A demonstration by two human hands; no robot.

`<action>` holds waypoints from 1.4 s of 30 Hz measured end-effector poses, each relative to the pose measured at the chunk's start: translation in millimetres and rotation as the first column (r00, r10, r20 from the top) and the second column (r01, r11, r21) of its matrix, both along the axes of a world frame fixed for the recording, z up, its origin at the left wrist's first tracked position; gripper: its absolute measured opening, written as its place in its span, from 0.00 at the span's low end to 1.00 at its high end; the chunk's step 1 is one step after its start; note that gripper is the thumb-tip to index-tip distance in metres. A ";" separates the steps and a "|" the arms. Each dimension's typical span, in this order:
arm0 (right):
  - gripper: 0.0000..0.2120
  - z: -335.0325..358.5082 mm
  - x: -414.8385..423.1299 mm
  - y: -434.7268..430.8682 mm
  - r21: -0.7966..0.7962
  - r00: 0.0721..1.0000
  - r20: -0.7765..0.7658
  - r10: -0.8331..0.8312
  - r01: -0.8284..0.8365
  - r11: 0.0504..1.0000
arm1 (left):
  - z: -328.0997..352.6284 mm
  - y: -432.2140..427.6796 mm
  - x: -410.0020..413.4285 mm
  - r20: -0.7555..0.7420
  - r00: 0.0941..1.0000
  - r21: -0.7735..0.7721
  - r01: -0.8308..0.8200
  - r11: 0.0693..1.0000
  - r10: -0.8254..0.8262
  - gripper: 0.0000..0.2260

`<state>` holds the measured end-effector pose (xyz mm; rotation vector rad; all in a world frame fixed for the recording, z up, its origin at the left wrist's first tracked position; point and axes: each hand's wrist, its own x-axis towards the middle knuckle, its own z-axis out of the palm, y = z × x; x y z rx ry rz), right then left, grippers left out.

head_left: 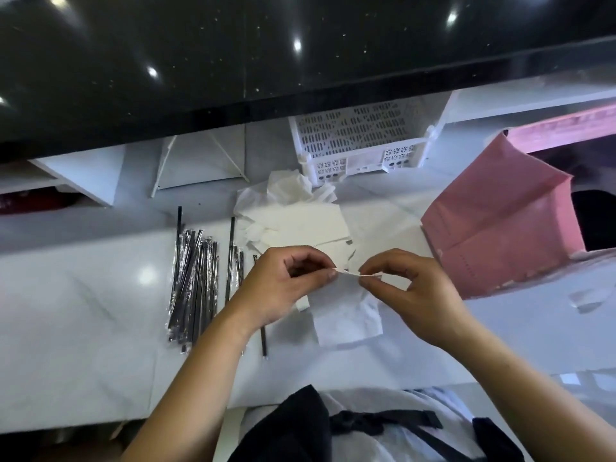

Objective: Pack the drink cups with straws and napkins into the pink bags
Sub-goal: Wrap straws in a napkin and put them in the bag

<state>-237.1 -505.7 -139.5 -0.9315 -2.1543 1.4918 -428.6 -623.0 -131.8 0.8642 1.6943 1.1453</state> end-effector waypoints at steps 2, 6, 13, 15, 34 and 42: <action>0.04 -3.6 6.9 2.4 -0.009 1.000 0.000 -0.030 0.030 1.000 | -10.4 5.9 -5.9 -0.124 0.990 -0.010 -0.069 0.998 0.067 0.05; 0.05 -10.1 18.0 12.8 -0.105 0.992 0.023 -0.125 0.126 0.986 | -46.7 26.3 -31.7 -0.646 0.762 -0.119 -0.056 0.991 -0.035 0.15; 0.06 4.2 19.7 26.2 -0.138 0.937 -0.157 -0.313 0.293 0.946 | -70.1 49.4 -52.3 -0.811 0.553 -0.233 -0.006 0.972 -0.191 0.17; 0.07 7.4 19.9 26.3 -0.090 0.926 -0.212 -0.312 0.299 0.950 | -68.5 48.4 -52.4 -0.813 0.568 -0.174 -0.028 0.984 -0.127 0.12; 0.04 -40.6 57.4 -9.7 -0.139 0.867 0.331 -0.373 0.435 0.890 | -60.2 -4.3 -15.0 -0.666 0.743 -0.015 -0.107 0.994 0.070 0.04; 0.03 -46.2 91.6 -30.9 -0.230 0.739 0.256 -0.623 0.673 0.703 | -55.1 -11.2 -1.8 -0.499 0.861 -0.055 -0.147 0.988 0.101 0.09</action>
